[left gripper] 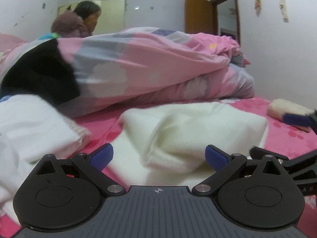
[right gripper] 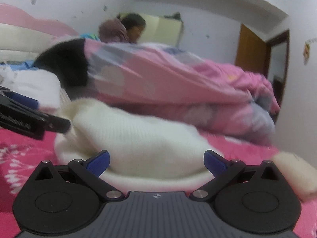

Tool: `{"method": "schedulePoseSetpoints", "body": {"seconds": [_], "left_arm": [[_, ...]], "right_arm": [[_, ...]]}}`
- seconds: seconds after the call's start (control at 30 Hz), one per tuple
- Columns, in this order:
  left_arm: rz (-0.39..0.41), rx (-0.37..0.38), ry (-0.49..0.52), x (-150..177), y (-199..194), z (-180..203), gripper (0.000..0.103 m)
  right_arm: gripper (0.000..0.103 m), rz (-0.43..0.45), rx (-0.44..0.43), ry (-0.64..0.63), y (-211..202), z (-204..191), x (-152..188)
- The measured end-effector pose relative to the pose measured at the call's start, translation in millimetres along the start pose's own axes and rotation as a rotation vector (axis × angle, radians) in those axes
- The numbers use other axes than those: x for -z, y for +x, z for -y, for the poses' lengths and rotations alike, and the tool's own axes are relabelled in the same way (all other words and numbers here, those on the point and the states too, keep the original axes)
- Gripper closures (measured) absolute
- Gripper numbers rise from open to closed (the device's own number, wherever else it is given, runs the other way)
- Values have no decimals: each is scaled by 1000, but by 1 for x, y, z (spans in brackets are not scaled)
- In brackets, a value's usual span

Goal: Fold clothes
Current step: 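Lower both grippers onto the cream fleece blanket and close the left gripper on it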

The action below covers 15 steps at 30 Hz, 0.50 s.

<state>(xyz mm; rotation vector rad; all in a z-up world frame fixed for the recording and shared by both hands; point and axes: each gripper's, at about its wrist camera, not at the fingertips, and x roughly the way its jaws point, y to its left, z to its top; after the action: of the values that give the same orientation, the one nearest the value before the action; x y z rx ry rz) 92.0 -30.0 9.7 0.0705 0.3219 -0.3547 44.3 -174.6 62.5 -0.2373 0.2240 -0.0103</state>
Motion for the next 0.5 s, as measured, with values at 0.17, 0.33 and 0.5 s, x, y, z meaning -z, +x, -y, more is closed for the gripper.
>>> {"method": "schedulePoseSetpoints", "body": {"seconds": [0.17,0.33,0.5], "left_arm": [[-13,37,20,-5,14,3,25],[-39,72,29,-5,30,1,41],[-35,79,13,-1,36,-2,36]], "right_arm": [[0,55,-16,-8,14,15,-7],[0,54,-25,106,39,53,-10],[0,-12,-53,209,82,88,-9]]}}
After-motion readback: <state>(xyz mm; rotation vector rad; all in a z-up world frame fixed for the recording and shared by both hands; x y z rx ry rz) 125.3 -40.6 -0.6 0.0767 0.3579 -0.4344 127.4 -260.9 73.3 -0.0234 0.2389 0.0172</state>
